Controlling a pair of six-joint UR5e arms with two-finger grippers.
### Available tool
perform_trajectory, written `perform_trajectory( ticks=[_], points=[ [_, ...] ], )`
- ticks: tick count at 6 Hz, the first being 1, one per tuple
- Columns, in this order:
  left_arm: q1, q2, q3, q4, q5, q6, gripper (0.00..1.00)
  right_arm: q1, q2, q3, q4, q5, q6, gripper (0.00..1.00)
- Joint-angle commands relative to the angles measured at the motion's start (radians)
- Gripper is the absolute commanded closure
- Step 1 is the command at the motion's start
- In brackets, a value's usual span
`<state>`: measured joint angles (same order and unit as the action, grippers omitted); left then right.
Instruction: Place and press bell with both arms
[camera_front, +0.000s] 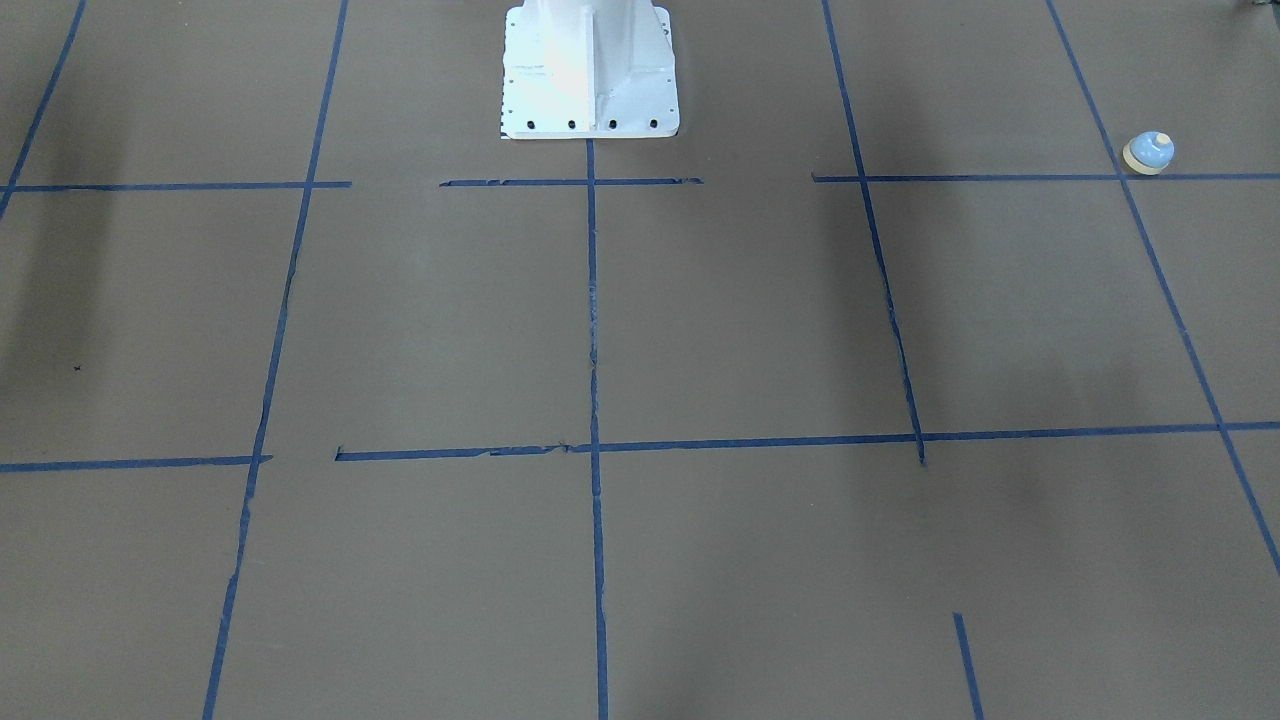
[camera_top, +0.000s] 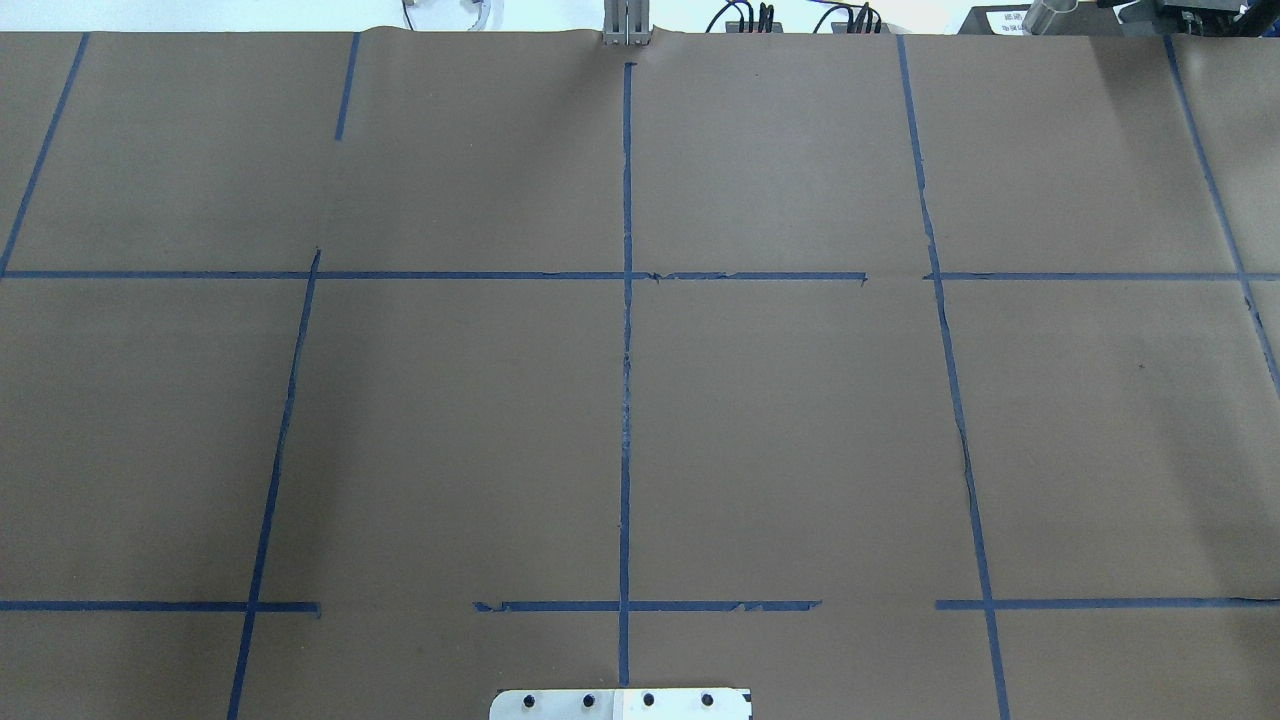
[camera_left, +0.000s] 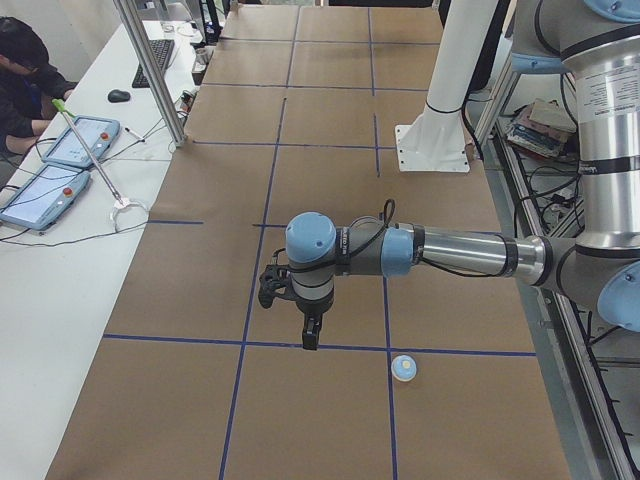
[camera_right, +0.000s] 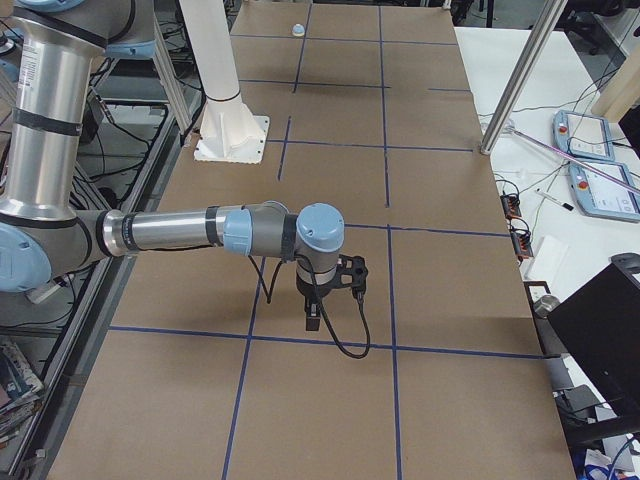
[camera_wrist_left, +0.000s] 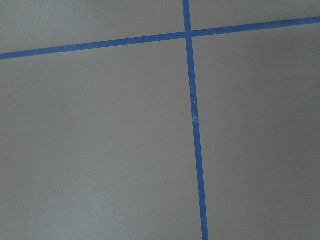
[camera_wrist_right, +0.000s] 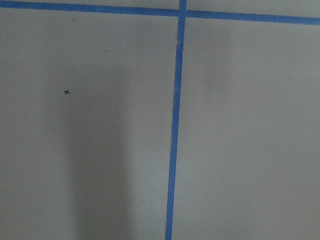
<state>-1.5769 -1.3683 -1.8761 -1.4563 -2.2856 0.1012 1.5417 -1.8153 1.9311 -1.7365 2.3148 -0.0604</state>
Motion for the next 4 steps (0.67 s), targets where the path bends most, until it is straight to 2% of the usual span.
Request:
perform_trajectory(
  ticks=[1, 2, 3, 4],
  points=[
    [0.008, 0.017, -0.006, 0.004, -0.006, 0.006, 0.00, 0.000, 0.002, 0.003, 0.000, 0.002, 0.001, 0.00],
    [0.026, 0.009, -0.006, -0.007, -0.006, 0.002, 0.00, 0.000, 0.005, 0.005, 0.000, 0.002, 0.001, 0.00],
    [0.026, -0.065, 0.000, -0.100, -0.002, -0.003, 0.00, 0.000, 0.005, 0.011, 0.000, 0.002, 0.002, 0.00],
    [0.022, -0.081, 0.011, -0.169, -0.009, -0.003, 0.00, 0.000, 0.007, 0.015, 0.000, 0.002, 0.002, 0.00]
  ],
)
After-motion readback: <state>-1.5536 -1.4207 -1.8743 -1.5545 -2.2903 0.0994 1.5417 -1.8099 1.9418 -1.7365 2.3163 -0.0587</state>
